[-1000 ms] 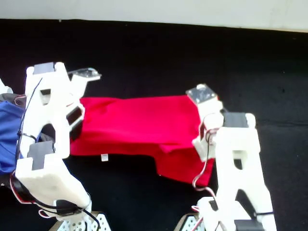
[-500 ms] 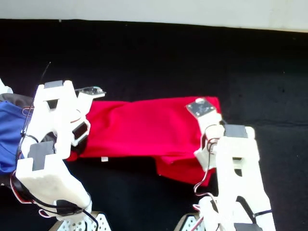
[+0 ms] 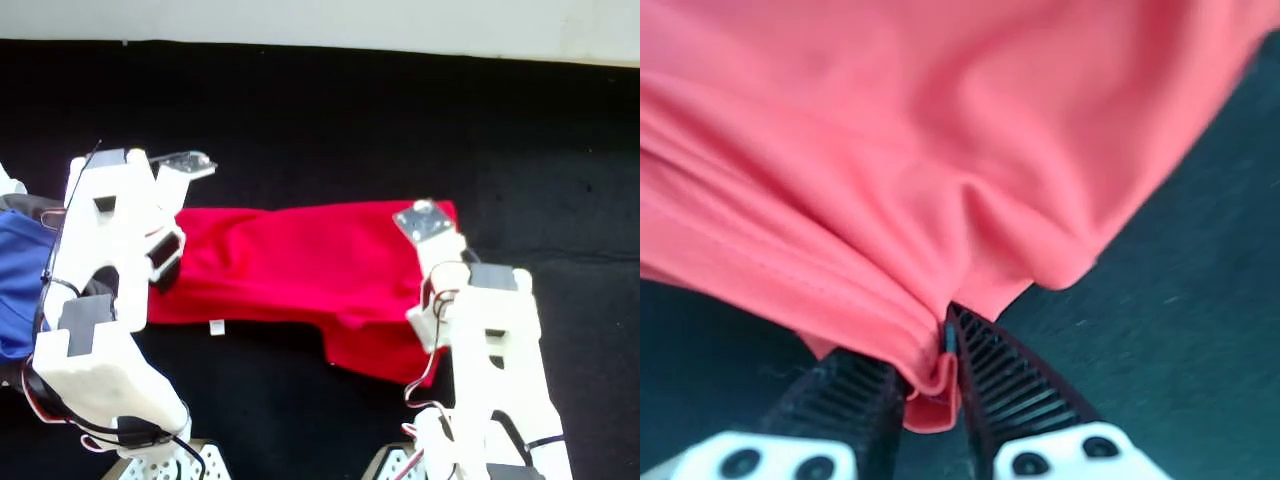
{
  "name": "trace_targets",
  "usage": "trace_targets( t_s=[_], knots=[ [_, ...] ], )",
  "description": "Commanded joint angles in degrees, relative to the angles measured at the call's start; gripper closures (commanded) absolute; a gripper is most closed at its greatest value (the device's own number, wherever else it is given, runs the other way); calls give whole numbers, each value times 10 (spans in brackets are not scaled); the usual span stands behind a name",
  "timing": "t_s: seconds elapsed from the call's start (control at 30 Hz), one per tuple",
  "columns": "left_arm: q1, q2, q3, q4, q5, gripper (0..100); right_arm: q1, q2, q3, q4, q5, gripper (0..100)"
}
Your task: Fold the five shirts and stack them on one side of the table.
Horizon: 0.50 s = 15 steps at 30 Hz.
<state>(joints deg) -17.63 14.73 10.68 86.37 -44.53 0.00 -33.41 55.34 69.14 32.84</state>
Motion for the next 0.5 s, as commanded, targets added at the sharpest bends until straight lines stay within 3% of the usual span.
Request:
trace_targets(
  t_s=[0.0,0.13,0.23,0.33,0.47],
  knots=[
    [-5,-23,31,-44,-4,991,5,-13,23,-8,6,993],
    [-5,-27,38,-47,-4,979,4,-14,25,-3,7,980],
    [-11,-29,11,-33,-4,888,4,-15,9,20,5,892],
    [-24,-28,-65,11,-4,817,4,-15,-46,65,5,819],
    [-30,-24,-191,52,-2,829,4,-15,-157,106,2,818]
  ],
)
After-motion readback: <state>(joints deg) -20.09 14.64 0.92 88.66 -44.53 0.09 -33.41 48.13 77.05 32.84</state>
